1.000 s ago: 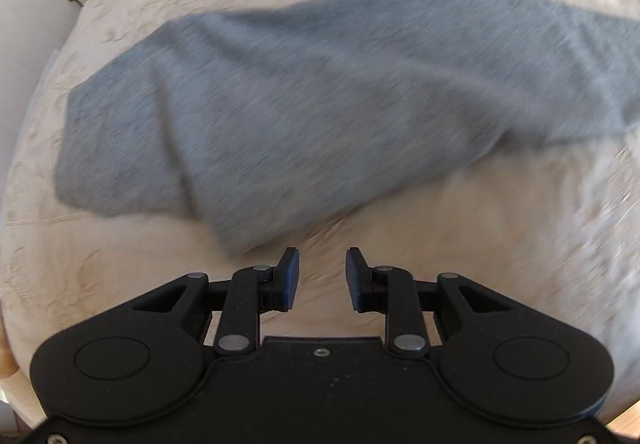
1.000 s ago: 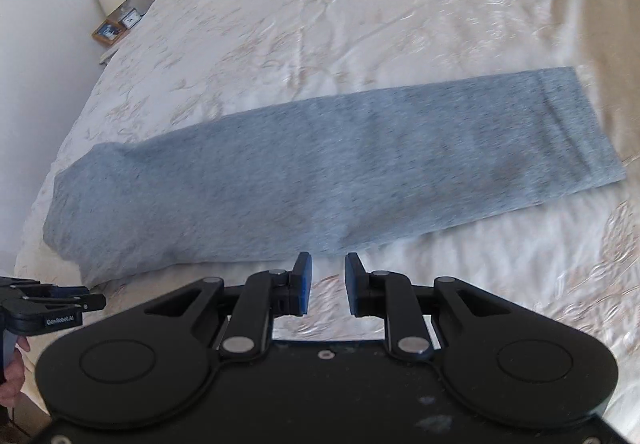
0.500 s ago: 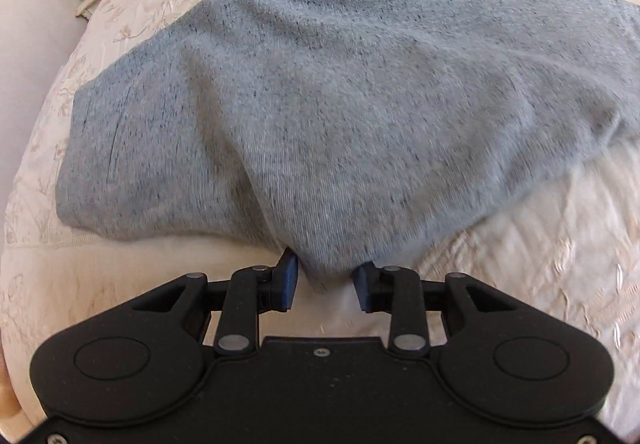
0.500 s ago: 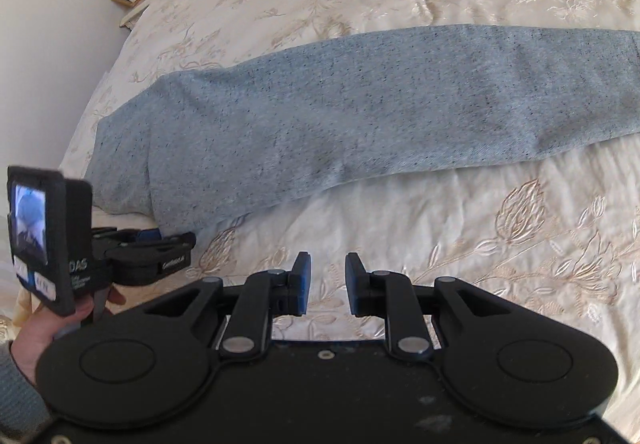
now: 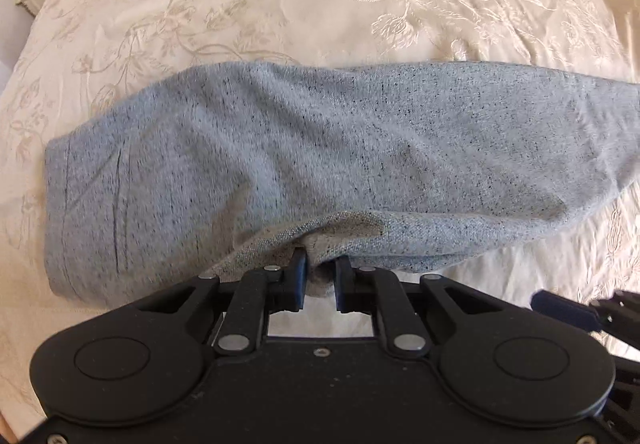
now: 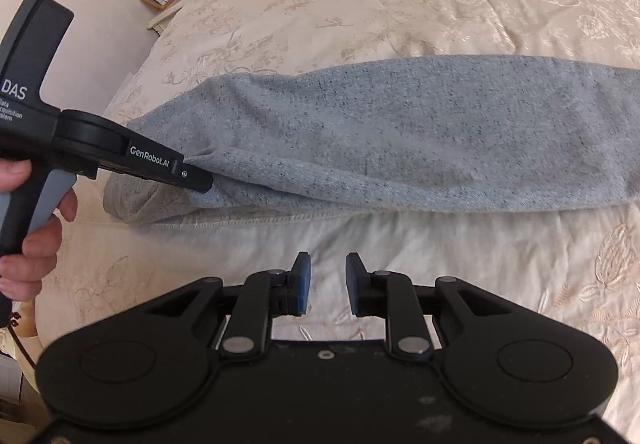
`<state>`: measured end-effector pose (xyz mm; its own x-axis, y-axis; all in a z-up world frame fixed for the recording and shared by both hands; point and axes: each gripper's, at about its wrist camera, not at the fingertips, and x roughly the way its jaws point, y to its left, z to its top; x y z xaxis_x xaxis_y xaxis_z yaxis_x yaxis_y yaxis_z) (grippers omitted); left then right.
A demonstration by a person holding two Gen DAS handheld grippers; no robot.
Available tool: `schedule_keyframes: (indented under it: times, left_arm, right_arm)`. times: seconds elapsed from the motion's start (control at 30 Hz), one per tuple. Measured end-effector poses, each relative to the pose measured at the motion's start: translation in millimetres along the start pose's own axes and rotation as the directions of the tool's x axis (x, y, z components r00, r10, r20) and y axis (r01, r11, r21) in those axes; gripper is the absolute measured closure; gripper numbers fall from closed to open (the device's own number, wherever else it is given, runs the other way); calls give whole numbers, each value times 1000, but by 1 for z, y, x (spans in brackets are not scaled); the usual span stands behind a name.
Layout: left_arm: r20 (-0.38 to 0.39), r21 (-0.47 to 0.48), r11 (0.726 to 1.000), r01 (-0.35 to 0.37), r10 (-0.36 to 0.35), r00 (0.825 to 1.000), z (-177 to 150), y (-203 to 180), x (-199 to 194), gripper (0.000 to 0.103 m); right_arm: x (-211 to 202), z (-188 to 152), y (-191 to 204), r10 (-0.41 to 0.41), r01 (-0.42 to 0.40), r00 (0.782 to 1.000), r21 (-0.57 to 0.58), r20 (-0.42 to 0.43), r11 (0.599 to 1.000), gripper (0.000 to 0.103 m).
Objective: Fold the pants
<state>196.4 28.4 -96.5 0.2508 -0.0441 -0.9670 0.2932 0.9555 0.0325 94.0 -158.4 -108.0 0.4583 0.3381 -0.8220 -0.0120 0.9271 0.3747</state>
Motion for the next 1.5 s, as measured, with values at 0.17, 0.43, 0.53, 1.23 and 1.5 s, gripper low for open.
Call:
schedule_keyframes:
  times: [0.17, 0.43, 0.53, 1.23, 1.5]
  left_arm:
    - [-14, 43, 999, 13, -12, 1000, 2, 1, 11, 85]
    - [-82, -12, 995, 95, -96, 992, 15, 18, 19, 85]
    - [-118, -44, 990, 133, -138, 983, 23, 26, 23, 85]
    - [-109, -182, 950, 252, -274, 956, 12, 91, 8, 73]
    - [-97, -214, 960, 180, -204, 974, 5, 122, 3, 78]
  right_arm:
    - [16, 20, 11, 14, -13, 999, -41, 33, 999, 80]
    - [42, 32, 37, 100, -103, 995, -262, -25, 959, 76]
    - [49, 30, 49, 73, -73, 997, -353, -13, 933, 76]
    - [76, 34, 77, 115, -134, 991, -571, -70, 810, 70]
    - [81, 37, 86, 154, -189, 982, -533, -109, 825, 70]
